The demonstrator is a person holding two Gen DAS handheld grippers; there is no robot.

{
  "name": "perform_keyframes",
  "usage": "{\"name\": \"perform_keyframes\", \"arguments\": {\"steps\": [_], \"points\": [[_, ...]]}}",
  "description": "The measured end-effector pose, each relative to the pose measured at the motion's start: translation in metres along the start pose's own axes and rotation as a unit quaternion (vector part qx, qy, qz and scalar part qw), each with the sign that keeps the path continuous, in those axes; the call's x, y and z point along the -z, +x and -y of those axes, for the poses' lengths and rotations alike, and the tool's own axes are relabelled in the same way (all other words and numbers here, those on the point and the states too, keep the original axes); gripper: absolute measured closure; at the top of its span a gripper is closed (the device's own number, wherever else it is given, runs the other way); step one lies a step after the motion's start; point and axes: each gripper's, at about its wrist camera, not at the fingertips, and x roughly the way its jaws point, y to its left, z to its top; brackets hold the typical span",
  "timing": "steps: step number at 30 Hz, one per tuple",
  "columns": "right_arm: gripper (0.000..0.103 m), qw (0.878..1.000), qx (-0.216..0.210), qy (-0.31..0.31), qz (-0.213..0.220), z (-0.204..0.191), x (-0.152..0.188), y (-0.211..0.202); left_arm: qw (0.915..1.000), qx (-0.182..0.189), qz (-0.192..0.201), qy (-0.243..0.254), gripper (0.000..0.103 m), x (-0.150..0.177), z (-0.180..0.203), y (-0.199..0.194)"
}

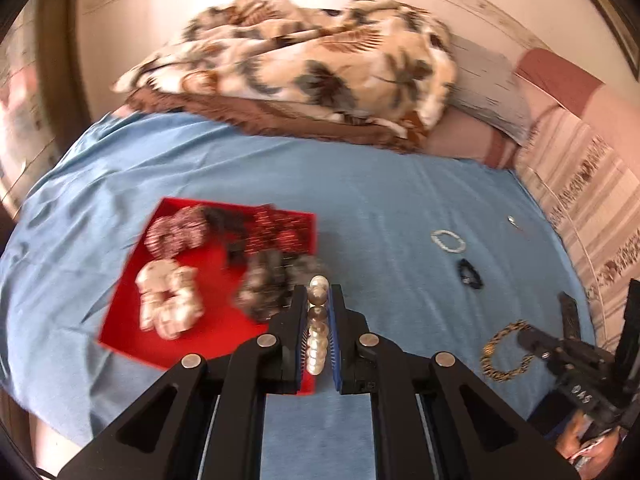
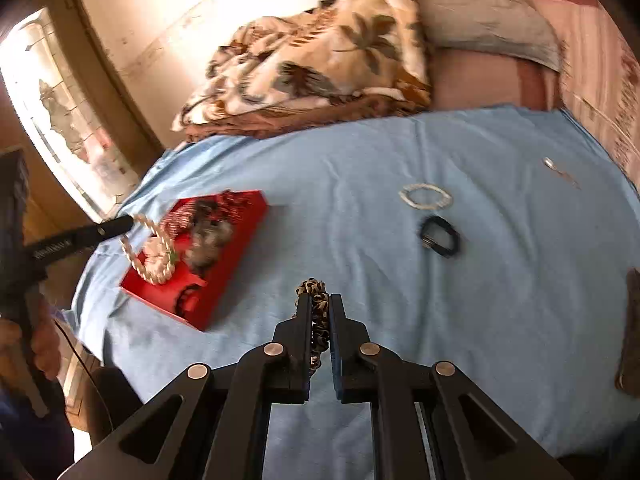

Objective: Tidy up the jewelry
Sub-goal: 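Carry both bracelets into the red tray and open both tools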

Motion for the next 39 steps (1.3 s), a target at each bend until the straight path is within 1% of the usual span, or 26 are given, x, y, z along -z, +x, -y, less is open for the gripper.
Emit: {"name": "perform_keyframes", "arguments": {"steps": [4, 8, 15, 23, 28, 31, 34, 39], "points": [[0.094, 1.000, -0.021, -0.014, -0.002, -0.024, -0.013, 0.006, 0.9994, -0.010, 0.000, -0.033, 0.093, 0.003, -0.036, -0.001], [0.094, 0.999, -0.041, -0.029, -0.009, -0.052, -0.027, 0.021, 0.9980, -0.006, -0.010, -0.062, 0.093, 0.011, -0.061, 0.007], [0.094, 0.996, -0.064, -0.053, -0.028, -0.094, -0.045, 0.051, 0.9955, -0.002, -0.030, -0.090, 0.093, 0.031, -0.083, 0.032], [0.094, 0.991, -0.090, -0.068, -0.069, -0.137, -0.060, 0.104, 0.9902, -0.013, -0.050, -0.129, 0.093, 0.048, -0.120, 0.060], [0.094, 0.986, -0.108, -0.075, -0.099, -0.168, -0.068, 0.150, 0.9878, -0.013, -0.057, -0.144, 0.093, 0.056, -0.134, 0.068], [0.094, 0.985, -0.107, -0.077, -0.115, -0.179, -0.070, 0.178, 0.9874, -0.013, -0.059, -0.146, 0.093, 0.061, -0.138, 0.070], [0.094, 0.984, -0.096, -0.084, -0.126, -0.188, -0.071, 0.204, 0.9872, -0.011, -0.060, -0.147, 0.093, 0.064, -0.137, 0.071], [0.094, 0.982, -0.080, -0.092, -0.143, -0.193, -0.067, 0.235, 0.9881, -0.011, -0.059, -0.142, 0.093, 0.063, -0.132, 0.072]]}}
